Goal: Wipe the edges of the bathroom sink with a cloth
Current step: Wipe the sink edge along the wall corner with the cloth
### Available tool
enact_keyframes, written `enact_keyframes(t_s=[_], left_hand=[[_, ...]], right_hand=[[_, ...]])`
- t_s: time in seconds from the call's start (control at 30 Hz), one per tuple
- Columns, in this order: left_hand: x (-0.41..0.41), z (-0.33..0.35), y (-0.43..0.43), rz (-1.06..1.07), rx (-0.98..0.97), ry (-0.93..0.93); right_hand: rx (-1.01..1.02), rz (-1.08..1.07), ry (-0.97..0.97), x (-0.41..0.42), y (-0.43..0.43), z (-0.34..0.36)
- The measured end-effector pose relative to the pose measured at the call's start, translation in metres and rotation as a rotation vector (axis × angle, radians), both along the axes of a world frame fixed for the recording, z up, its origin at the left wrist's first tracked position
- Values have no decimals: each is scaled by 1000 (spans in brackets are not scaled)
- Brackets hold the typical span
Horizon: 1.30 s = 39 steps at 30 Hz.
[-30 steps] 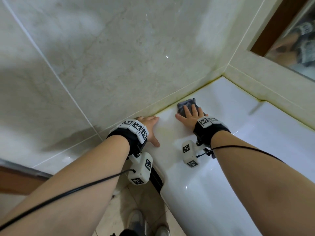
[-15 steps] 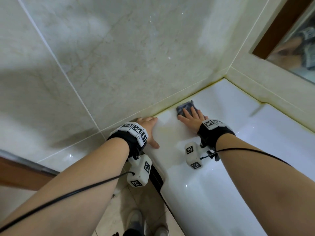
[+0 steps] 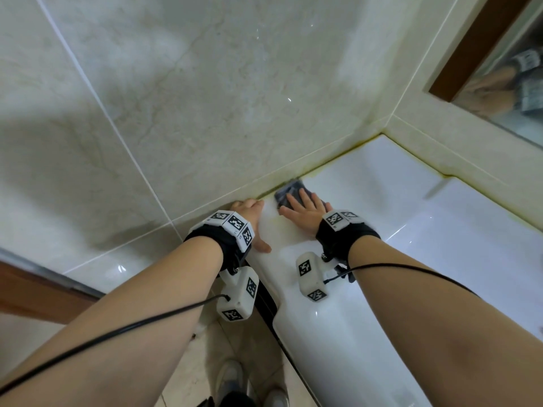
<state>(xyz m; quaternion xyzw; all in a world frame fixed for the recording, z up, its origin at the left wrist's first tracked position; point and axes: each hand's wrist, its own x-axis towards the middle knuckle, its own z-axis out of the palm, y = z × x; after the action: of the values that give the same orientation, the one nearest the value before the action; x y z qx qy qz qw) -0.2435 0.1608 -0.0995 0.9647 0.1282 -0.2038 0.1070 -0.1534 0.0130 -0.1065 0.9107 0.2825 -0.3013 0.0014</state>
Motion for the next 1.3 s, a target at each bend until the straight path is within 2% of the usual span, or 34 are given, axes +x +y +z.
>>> enact_keyframes(t_s=[0.13, 0.23, 0.47, 0.63, 0.7, 0.87, 1.1, 1.23, 1.3], left_hand=[[-9, 0, -1, 61, -18, -7], [-14, 2, -4, 93, -37, -35], [-13, 7, -8, 116, 37, -10], [-16, 11, -9, 105, 82, -10], [-18, 12, -10, 112, 91, -16], [-21, 11, -9, 168, 21, -6], [-18, 7, -6, 163, 52, -12], [-25, 6, -4, 177, 21, -18], [-29, 7, -4, 174, 20, -15]], right_hand=[[34, -186, -12, 11, -24, 3], [33, -235, -18, 8, -24, 3], [27, -37, -21, -28, 20, 0], [-70, 125, -39, -13, 0, 9], [-90, 102, -57, -2, -14, 10], [0, -160, -34, -2, -22, 6], [31, 21, -33, -41, 27, -3], [-19, 141, -35, -29, 13, 8], [-17, 106, -28, -17, -3, 14]])
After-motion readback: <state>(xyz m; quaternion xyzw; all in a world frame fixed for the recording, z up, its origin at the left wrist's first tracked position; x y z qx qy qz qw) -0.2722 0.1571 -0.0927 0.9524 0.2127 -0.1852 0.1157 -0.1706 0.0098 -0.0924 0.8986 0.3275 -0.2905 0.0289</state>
